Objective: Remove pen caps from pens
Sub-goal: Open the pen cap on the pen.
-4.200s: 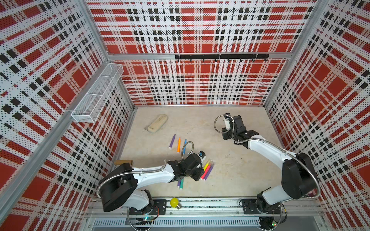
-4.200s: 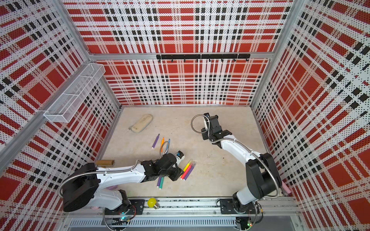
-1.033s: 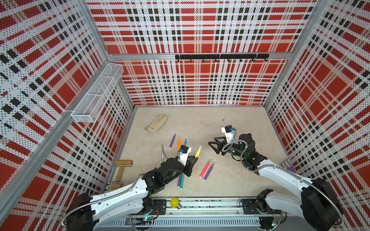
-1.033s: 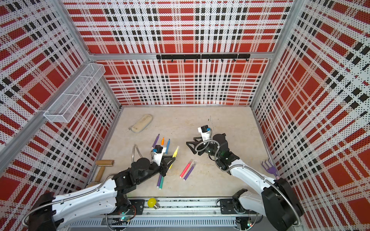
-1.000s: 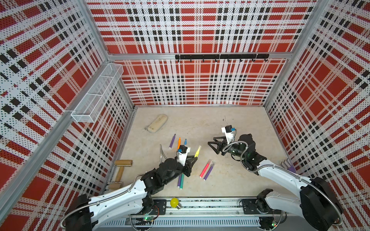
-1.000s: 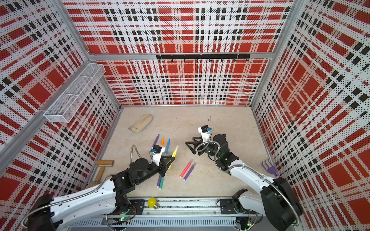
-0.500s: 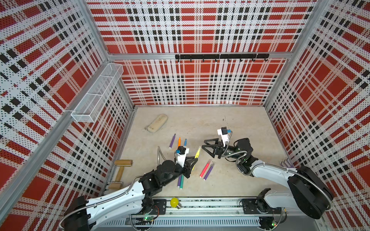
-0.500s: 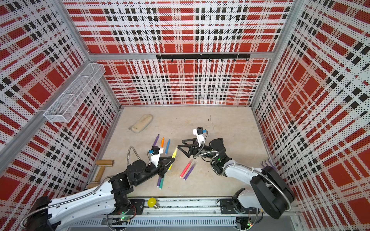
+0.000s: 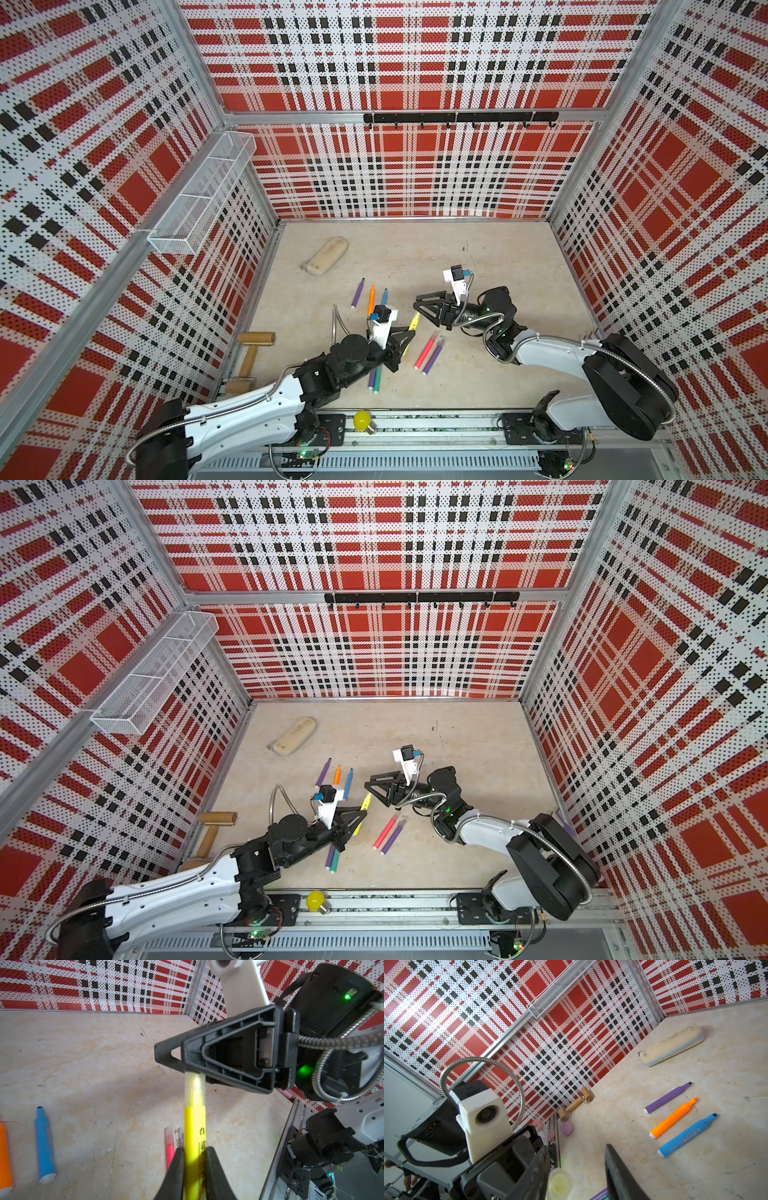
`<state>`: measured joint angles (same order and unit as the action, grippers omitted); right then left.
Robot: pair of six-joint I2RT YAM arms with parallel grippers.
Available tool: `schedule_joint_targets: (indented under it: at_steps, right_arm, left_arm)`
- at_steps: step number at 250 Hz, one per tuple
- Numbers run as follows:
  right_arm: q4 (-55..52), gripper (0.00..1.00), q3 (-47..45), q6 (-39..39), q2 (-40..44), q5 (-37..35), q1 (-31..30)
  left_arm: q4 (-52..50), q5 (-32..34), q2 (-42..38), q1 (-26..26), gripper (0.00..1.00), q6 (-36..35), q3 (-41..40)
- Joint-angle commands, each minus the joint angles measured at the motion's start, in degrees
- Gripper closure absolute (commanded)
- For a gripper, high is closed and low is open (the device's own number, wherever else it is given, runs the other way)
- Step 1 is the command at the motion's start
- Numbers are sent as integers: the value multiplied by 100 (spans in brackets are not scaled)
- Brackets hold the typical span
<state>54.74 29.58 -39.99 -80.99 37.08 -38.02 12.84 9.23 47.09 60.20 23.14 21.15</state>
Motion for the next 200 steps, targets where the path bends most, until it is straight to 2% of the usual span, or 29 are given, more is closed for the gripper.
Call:
schedule_joint_targets:
  at_steps: [1, 37, 117, 133, 168, 200]
  right_arm:
    - [393, 59, 188, 17, -92, 210, -46]
    - [379, 69, 197, 35, -111, 246, -53]
    - [774, 75, 259, -284, -432, 488, -88]
    - [889, 81, 254, -350, -487, 515, -87]
    - [940, 100, 267, -408, -532, 520, -92]
    - [1062, 100, 267, -499, -541, 463, -89]
  left_arm:
    - [254, 171, -90, 30, 88, -1, 182]
    - [289, 227, -93, 35, 88, -7, 183]
    - [488, 306, -16, 35, 89, -40, 180]
    - [500, 316, -11, 35, 89, -66, 177]
    - [500, 353, -11, 35, 89, -86, 165]
    - [486, 353, 35, 35, 89, -82, 149]
